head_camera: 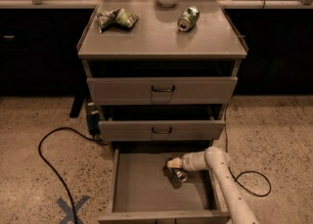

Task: Place redbull can into bottom drawer

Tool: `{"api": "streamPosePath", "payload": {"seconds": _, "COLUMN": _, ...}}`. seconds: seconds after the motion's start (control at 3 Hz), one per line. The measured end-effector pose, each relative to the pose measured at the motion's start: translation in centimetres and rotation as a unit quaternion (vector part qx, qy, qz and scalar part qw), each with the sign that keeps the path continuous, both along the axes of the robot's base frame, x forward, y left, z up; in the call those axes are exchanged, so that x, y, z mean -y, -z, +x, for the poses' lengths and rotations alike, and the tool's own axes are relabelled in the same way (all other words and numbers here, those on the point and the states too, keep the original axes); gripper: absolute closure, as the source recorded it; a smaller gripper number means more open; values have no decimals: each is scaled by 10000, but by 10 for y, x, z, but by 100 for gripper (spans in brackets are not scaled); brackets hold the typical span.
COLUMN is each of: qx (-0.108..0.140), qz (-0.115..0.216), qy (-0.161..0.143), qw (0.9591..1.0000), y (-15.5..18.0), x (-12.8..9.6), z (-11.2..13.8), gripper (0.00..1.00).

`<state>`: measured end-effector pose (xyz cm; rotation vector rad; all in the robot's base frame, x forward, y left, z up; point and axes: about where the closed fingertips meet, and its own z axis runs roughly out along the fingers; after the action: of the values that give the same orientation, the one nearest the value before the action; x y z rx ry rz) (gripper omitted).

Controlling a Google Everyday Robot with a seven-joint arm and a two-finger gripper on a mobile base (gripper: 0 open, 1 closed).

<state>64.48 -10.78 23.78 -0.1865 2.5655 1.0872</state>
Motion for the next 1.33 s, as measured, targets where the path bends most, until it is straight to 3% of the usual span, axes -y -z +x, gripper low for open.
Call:
{"api": "streamPosePath", "payload": {"seconds": 0.33, "qx": 30, "qz": 20, "qy": 426, "qw": 9991, "y": 30, "x": 2, "z": 6, "gripper": 100}}
{"api": "streamPosePath", "payload": {"seconds": 1.0, "qx": 205, "qz": 51, "qy": 558, "qw": 9982, "y": 38, "x": 0, "z": 8, "gripper": 100}}
{"api": "streamPosePath", "payload": {"seconds": 1.33, "qx": 360, "qz": -16, "qy": 654, "qw": 9972, "y": 80, "x": -4, "z": 10, "gripper": 100}}
